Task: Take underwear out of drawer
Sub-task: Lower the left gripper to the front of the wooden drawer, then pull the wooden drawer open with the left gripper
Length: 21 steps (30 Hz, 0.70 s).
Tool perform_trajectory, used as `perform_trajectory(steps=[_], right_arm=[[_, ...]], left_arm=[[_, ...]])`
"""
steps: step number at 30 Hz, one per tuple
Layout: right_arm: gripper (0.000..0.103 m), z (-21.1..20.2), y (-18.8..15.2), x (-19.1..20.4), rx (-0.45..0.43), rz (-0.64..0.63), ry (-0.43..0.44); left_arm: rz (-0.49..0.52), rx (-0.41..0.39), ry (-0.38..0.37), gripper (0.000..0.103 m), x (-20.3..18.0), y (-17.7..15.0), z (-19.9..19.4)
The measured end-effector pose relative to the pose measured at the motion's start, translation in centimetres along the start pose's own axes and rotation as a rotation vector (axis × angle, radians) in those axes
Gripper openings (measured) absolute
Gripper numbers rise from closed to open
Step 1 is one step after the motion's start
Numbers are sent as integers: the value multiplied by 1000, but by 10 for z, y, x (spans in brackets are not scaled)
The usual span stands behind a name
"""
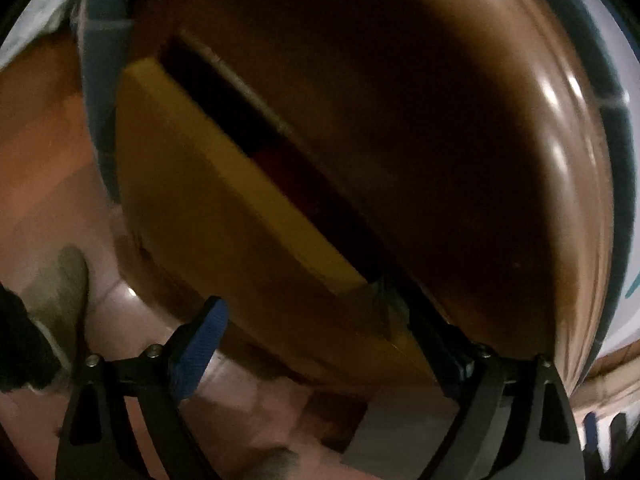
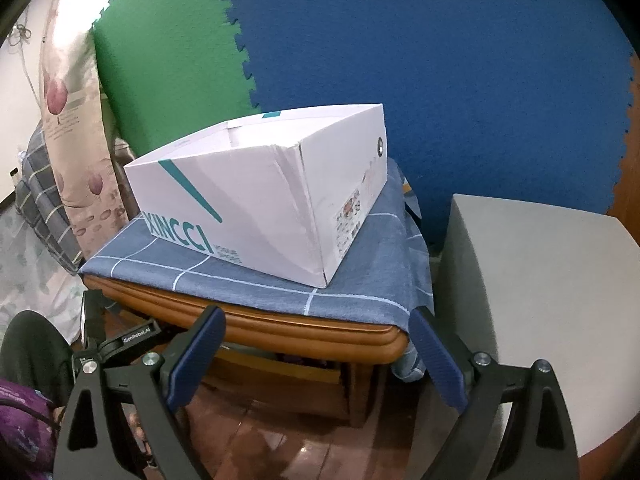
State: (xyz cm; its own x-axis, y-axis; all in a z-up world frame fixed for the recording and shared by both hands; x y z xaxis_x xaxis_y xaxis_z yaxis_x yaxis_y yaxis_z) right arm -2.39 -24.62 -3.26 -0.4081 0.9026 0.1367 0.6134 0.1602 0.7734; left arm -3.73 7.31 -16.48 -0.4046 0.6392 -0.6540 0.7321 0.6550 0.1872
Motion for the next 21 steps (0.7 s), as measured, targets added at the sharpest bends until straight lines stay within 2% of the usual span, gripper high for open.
perform_trajectory(steps=[4, 6, 8, 10, 13, 15, 21], right_arm=[[95, 2, -1, 1, 5, 5, 13], [95, 2, -1, 2, 6, 8, 23], [95, 3, -2, 2, 7, 11, 29], [95, 3, -2, 1, 10, 14, 33], [95, 4, -3, 1, 11, 16, 40], [95, 4, -3, 1, 12, 17, 45], [95, 4, -3, 0, 13, 24, 56]], left_arm=[[-68, 22, -46, 102, 16, -6, -5], [-81, 4, -81, 103, 21, -12, -11], [-91, -17, -59, 103, 24, -4, -13], [-97, -20, -58, 103, 25, -10, -20], [-119, -7, -77, 103, 26, -22, -28], [-140, 2, -70, 103, 17, -6, -29], [-159, 38, -58, 103, 20, -29, -54]])
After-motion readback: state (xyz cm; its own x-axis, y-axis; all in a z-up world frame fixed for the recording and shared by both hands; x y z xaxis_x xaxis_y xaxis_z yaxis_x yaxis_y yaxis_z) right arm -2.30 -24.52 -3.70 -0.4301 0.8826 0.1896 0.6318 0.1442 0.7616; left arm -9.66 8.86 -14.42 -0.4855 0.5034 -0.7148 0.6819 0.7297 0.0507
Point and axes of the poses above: each gripper's, at about its wrist camera, not at the fingertips, and z roughly the way its jaws point, x to its left, y to its top, the point moved 7 cm from there along z, roughly the way its jaws point, and after that the axes turned 13 degrees about x, right-handed, at the moved point
